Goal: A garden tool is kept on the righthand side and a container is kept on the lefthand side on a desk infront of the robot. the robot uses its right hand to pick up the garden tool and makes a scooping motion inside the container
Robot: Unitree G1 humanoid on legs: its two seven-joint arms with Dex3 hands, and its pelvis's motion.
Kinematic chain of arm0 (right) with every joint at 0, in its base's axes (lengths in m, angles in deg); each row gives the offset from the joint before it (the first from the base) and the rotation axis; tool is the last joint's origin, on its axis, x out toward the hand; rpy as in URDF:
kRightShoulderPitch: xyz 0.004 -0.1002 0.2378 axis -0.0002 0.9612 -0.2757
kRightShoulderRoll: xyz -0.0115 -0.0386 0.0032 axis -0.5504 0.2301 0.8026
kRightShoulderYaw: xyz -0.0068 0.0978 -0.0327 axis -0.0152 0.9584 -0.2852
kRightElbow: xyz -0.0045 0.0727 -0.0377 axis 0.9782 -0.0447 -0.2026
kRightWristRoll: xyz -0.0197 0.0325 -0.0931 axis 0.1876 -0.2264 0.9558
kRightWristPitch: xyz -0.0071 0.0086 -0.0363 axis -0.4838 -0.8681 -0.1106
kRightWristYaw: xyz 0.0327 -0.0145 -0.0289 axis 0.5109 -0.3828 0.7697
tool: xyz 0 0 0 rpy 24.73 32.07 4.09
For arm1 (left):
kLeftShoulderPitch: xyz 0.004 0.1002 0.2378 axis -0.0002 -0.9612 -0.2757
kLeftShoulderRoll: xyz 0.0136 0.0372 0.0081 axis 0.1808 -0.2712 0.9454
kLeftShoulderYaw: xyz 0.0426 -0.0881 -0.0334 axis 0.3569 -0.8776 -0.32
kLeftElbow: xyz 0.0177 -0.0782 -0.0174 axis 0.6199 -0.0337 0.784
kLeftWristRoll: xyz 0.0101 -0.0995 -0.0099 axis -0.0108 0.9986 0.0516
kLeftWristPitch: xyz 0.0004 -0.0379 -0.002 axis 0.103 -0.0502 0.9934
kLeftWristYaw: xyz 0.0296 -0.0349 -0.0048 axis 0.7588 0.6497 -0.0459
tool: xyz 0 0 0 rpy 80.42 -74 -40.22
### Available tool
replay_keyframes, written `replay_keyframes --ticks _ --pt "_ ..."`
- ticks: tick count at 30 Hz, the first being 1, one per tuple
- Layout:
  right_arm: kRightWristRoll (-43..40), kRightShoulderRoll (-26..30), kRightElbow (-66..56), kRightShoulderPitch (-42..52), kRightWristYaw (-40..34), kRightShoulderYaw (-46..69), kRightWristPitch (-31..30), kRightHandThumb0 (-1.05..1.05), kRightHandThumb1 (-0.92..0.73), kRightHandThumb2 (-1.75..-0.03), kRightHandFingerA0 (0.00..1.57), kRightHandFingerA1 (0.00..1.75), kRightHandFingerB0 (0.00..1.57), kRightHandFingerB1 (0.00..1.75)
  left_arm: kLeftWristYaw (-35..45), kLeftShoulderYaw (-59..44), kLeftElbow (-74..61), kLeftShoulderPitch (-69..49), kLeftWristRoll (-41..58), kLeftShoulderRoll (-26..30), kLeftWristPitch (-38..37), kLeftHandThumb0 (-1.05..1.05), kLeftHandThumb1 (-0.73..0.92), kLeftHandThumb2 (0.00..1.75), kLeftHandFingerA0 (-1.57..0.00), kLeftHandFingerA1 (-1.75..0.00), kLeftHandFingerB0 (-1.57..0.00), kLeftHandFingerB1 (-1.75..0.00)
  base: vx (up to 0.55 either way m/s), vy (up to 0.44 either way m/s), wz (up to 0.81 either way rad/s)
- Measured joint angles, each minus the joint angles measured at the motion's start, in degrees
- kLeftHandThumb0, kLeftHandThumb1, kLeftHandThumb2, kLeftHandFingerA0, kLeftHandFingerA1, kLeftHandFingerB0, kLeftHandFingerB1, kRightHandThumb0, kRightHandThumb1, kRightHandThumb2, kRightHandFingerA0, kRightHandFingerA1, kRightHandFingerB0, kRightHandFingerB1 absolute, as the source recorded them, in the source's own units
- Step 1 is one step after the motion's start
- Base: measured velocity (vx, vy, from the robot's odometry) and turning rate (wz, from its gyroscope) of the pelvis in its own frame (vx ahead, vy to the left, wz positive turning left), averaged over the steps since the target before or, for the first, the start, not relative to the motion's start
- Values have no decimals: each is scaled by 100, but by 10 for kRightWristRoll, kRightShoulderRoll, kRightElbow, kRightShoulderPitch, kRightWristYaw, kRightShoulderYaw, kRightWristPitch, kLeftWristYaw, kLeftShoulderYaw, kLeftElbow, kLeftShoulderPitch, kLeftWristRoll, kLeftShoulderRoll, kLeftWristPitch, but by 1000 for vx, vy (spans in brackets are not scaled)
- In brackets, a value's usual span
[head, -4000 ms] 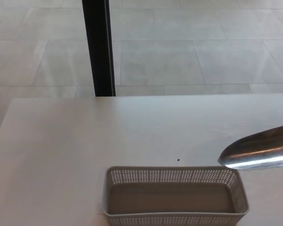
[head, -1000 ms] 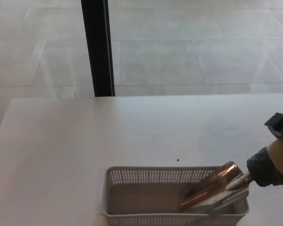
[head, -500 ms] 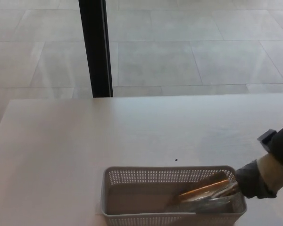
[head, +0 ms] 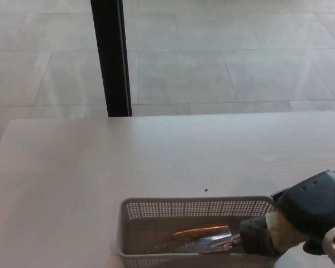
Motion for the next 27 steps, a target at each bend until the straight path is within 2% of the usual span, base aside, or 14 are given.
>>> replay_keyframes --ticks 1,2,3,6,10,13,14,15,16,20,21,22,23,27 --pt "4 -2 0 -2 0 -3 -2 -46 -68 -78 98 175 84 95 0 0 0 0 0 0 0 -51 56 57 -79 -96 -69 -49 0 0 0" --pt "8 -3 1 -3 0 -6 -4 -46 -68 -78 98 175 84 95 1 0 0 0 0 0 0 -51 56 57 -79 -96 -69 -49 0 0 0" --pt "10 -4 3 -5 -2 -9 -6 -44 -64 -78 98 173 77 70 2 0 0 0 0 0 0 -51 57 57 -74 -77 -68 -48 0 0 0" --pt "12 -12 10 -8 -13 -12 -11 -47 -66 -75 97 173 76 69 2 2 0 -1 0 0 0 -52 56 57 -75 -83 -69 -48 0 0 0" --pt "11 -20 19 -9 -32 -15 -14 -42 -64 -84 99 175 87 85 3 2 -1 -1 0 0 0 -51 57 57 -79 -115 -70 -49 0 0 0" --pt "10 -26 30 -10 -54 -16 -15 -38 -62 -90 99 175 85 76 3 3 -3 -2 0 0 0 -50 56 57 -76 -102 -71 -49 0 0 0" --pt "9 -30 36 -11 -64 -16 -16 -37 -58 -95 95 175 83 89 3 3 -3 -1 0 0 0 -51 56 57 -78 -93 -71 -49 0 0 0" --pt "7 -34 40 -12 -73 -15 -16 -36 -59 -92 99 175 77 117 3 4 -3 -1 0 0 0 -52 55 57 -83 -104 -70 -49 0 0 0" --pt "5 -37 43 -12 -81 -12 -17 -37 -55 -89 96 175 82 121 3 4 -3 -1 0 0 0 -51 55 56 -80 -101 -70 -49 0 0 0" --pt "-13 -50 50 -11 -96 8 -17 -33 -46 -106 99 175 88 91 3 3 -2 1 0 0 0 -50 55 57 -83 -101 -71 -49 0 0 0" --pt "-18 -55 50 -11 -97 14 -17 -33 -49 -113 99 175 80 129 3 4 -2 1 -1 0 0 -52 55 57 -85 -111 -72 -49 0 0 0" --pt "-23 -60 51 -11 -97 22 -17 -33 -49 -113 99 175 80 129 3 4 -2 2 -1 0 0 -52 55 57 -85 -111 -72 -49 0 0 0" --pt "-28 -65 51 -11 -97 29 -17 -38 -49 -120 94 175 79 151 3 4 -2 2 -1 0 0 -50 55 56 -82 -103 -71 -50 0 0 0" --pt "-54 -91 51 -11 -96 57 -16 -32 -44 -131 94 175 81 165 3 4 -2 5 -1 0 0 -51 57 57 -83 -83 -69 -48 0 0 0"
